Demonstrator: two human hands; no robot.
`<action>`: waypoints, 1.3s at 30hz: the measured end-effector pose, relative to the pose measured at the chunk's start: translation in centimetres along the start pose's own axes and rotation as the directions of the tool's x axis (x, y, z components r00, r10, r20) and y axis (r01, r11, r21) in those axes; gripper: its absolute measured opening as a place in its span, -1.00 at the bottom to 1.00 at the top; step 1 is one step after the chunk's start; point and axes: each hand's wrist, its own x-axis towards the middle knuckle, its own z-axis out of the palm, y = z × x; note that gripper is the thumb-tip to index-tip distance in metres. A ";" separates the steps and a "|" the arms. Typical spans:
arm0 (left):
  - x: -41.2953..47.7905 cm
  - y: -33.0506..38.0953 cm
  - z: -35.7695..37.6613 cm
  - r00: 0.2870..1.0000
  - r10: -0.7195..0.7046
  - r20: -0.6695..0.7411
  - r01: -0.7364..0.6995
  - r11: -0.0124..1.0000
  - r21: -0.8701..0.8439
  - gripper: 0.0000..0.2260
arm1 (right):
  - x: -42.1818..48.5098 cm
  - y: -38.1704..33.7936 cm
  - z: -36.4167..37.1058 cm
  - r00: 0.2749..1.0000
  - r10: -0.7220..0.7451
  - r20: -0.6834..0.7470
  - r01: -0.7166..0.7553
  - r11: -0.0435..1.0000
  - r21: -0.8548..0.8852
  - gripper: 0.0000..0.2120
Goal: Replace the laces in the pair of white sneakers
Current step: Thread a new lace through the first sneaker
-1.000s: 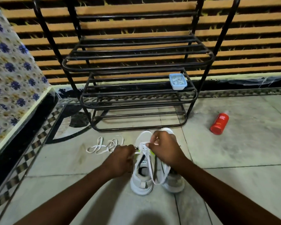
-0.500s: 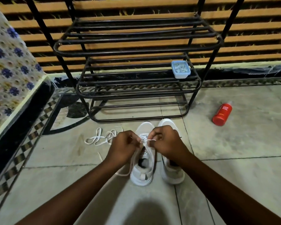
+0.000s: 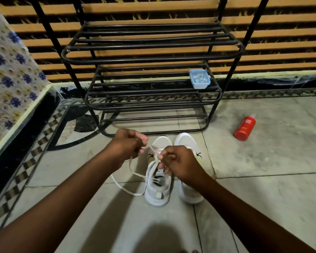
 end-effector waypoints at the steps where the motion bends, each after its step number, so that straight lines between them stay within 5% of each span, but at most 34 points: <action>1: 0.1 -0.3 -0.8 0.997 0.078 -0.010 -0.076 0.989 0.123 -0.94 | 0.4 0.4 0.4 0.999 -0.006 0.041 0.010 0.995 -0.102 -0.90; 5: 0.7 -2.3 -2.7 0.940 0.340 -0.032 -0.240 0.723 0.648 -0.88 | 2.1 0.8 2.6 0.964 0.103 0.244 0.076 0.775 -0.628 -0.63; 9: 0.9 -4.2 -3.0 0.931 0.361 -0.059 -0.224 0.690 0.688 -0.83 | 2.9 0.7 4.7 0.965 0.179 0.193 0.028 0.659 -0.752 -0.50; 16: 0.2 -5.9 -2.1 0.947 0.319 -0.046 -0.286 0.898 0.334 -0.81 | 1.7 1.0 4.1 1.000 -0.010 0.003 0.010 0.778 -0.629 -0.89; 22: -0.1 -3.7 0.7 0.944 0.329 0.016 -0.329 0.944 0.025 -0.83 | -0.1 -1.4 2.0 0.973 0.010 -0.232 -0.093 0.933 -0.349 -0.85; 28: -0.2 -2.3 3.2 0.941 0.302 0.154 -0.280 0.948 -0.149 -0.85 | -0.7 -4.6 -1.1 0.946 -0.148 -0.289 0.053 0.948 -0.314 -0.77; 31: -0.3 -2.5 3.7 0.932 0.269 0.242 -0.247 0.962 -0.120 -0.83 | -0.7 -4.9 -2.0 0.927 -0.230 -0.296 0.131 0.939 -0.319 -0.78; 35: -0.6 -2.6 3.4 0.884 0.381 0.271 -0.381 0.923 -0.053 -0.86 | -0.1 -3.6 -2.7 0.905 -0.269 -0.328 0.125 0.908 -0.400 -0.82; 39: -0.4 -3.2 3.0 0.850 0.473 0.233 -0.507 0.855 0.110 -0.92 | 0.6 -2.0 -2.8 0.939 -0.199 -0.280 0.127 0.958 -0.257 -0.80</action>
